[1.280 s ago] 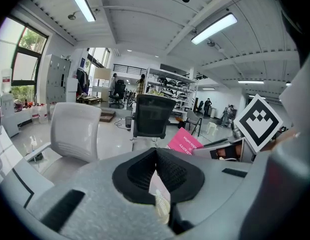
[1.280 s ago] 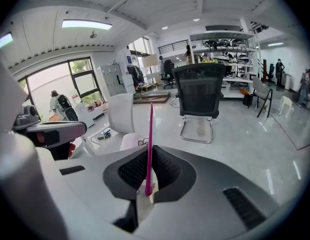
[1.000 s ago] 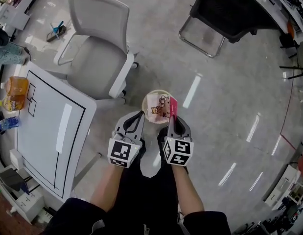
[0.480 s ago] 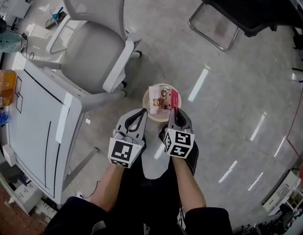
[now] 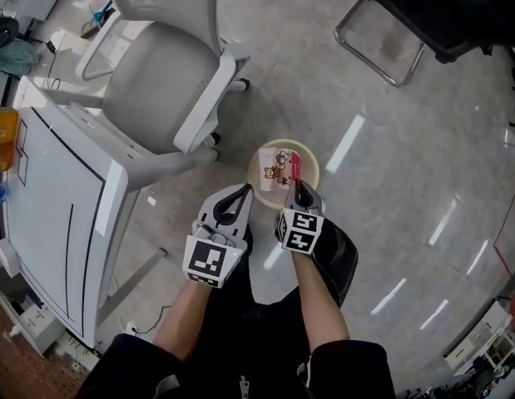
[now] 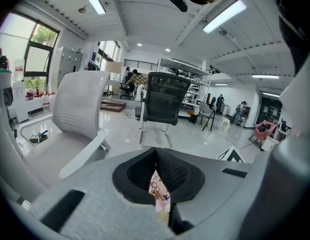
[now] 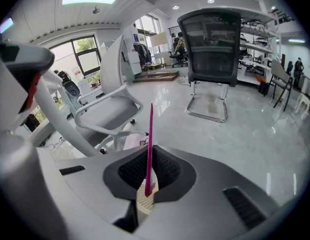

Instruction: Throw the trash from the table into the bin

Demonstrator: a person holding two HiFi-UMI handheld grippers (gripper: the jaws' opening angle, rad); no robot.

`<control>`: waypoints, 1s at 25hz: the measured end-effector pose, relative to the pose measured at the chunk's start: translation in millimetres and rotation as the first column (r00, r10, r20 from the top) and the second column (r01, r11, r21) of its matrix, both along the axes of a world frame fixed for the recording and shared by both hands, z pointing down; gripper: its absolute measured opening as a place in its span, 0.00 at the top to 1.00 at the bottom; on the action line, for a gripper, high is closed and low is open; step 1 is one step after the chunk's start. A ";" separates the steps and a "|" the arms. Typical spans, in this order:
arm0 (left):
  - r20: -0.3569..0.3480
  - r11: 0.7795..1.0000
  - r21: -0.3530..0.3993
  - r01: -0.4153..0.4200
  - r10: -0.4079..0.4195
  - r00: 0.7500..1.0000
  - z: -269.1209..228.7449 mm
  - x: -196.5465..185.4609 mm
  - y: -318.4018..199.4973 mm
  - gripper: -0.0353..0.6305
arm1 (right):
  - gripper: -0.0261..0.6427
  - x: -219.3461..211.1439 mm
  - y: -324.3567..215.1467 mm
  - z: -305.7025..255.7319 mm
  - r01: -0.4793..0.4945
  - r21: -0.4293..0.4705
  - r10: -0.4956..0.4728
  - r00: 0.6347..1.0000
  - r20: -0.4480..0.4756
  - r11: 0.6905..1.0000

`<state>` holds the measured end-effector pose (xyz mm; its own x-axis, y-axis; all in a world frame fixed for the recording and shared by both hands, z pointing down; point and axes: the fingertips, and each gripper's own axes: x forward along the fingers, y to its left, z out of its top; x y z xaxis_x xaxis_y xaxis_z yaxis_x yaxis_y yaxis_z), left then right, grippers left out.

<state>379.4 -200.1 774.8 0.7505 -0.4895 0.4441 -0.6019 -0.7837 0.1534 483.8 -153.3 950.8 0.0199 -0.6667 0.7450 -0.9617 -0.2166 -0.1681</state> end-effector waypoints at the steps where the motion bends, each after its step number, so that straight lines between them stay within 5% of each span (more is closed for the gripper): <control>1: -0.003 1.000 -0.001 0.004 -0.004 1.000 3.1 -2.1 0.4 0.94 | 0.94 -1.9 2.3 11.1 0.006 -0.012 -0.006 1.000 -0.001 1.000; 11: 0.060 0.997 -0.075 0.020 -0.015 0.998 46.4 -17.8 9.8 0.94 | 0.94 -5.3 18.2 102.5 0.046 -0.135 -0.048 0.999 -0.014 0.990; 25: 0.051 0.989 -0.150 -0.002 0.010 0.999 96.8 -14.4 21.5 0.94 | 0.94 -2.0 23.2 157.4 0.032 -0.165 -0.038 0.999 -0.034 0.986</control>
